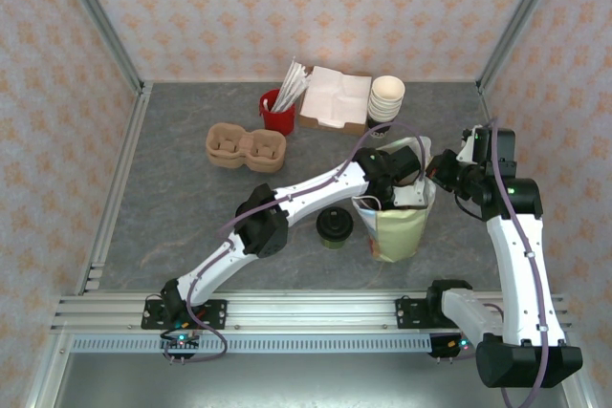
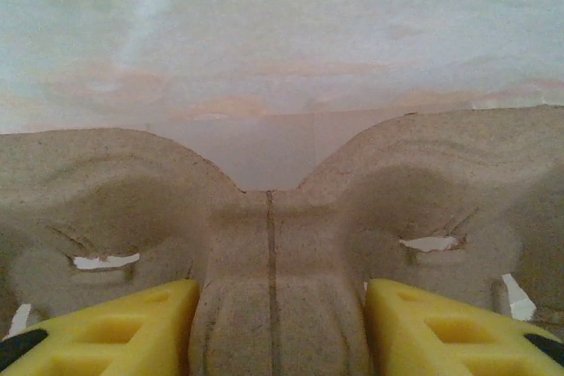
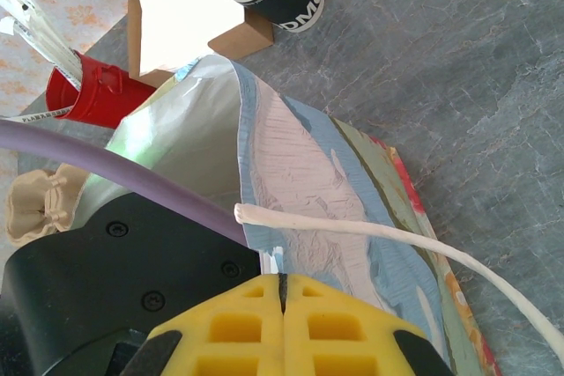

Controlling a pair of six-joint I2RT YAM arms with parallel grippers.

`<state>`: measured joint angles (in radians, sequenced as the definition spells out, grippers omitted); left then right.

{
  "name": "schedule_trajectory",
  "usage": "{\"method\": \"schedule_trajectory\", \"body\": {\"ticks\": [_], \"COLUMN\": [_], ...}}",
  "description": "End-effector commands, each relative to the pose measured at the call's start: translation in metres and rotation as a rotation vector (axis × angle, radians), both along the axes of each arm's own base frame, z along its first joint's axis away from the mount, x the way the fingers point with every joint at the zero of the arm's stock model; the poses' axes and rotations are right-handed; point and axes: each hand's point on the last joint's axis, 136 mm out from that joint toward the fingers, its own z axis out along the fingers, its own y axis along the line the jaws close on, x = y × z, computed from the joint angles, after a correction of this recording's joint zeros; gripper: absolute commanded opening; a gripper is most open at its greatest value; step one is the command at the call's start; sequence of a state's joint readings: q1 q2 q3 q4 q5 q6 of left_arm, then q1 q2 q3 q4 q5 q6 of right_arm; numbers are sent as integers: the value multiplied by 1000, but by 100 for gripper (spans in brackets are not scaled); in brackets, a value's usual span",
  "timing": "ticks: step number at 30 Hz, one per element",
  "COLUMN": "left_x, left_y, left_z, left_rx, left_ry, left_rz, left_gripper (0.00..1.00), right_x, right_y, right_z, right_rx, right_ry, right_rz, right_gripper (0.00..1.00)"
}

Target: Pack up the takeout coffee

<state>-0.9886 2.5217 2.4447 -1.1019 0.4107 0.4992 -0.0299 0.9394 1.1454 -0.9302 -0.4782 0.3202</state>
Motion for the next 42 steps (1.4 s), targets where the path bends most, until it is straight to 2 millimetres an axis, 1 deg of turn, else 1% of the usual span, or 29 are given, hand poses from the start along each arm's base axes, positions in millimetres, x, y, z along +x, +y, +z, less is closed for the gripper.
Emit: {"method": "schedule_trajectory", "body": {"ticks": [1, 5, 7, 10, 18, 25, 28, 31, 33, 35, 36, 37, 42], "left_x": [-19, -14, -12, -12, -9, -8, -4, -7, -5, -4, -2, -1, 2], "left_y": [10, 5, 3, 1, 4, 13, 22, 28, 30, 32, 34, 36, 45], "left_z": [-38, -10, 7, 32, 100, 149, 168, 194, 212, 225, 232, 239, 280], "left_rx": [104, 46, 12, -35, -142, -211, -220, -273, -330, -367, -384, -401, -510], "left_ry": [62, 36, 25, 16, -45, -94, -126, -126, -127, -118, -115, -109, -95], "left_rz": [-22, -1, 12, 22, 68, 112, 159, 187, 226, 254, 279, 297, 394], "left_gripper": [54, 61, 66, 71, 83, 87, 87, 87, 88, 88, 88, 88, 88], "right_x": [-6, -6, -7, -9, -13, -13, -13, -13, -11, -10, -9, -9, -5], "right_y": [-4, -4, -5, -5, -10, -14, -15, -13, -10, -8, -7, -6, -8], "right_z": [-8, -7, -7, -8, -11, -3, -1, 0, 0, 1, 2, 4, 17], "right_rx": [-16, -16, -20, -27, -47, -52, -47, -29, -10, 7, 13, 19, 2], "right_ry": [38, 36, 37, 37, 41, 20, 16, 18, 12, 6, 3, -2, -39], "right_rz": [-13, -15, -15, -14, -35, -67, -80, -82, -77, -72, -70, -68, -66], "right_gripper": [0, 0, 0, 0, 0, 0, 0, 0, 0, 0, 2, 8, 41]}}
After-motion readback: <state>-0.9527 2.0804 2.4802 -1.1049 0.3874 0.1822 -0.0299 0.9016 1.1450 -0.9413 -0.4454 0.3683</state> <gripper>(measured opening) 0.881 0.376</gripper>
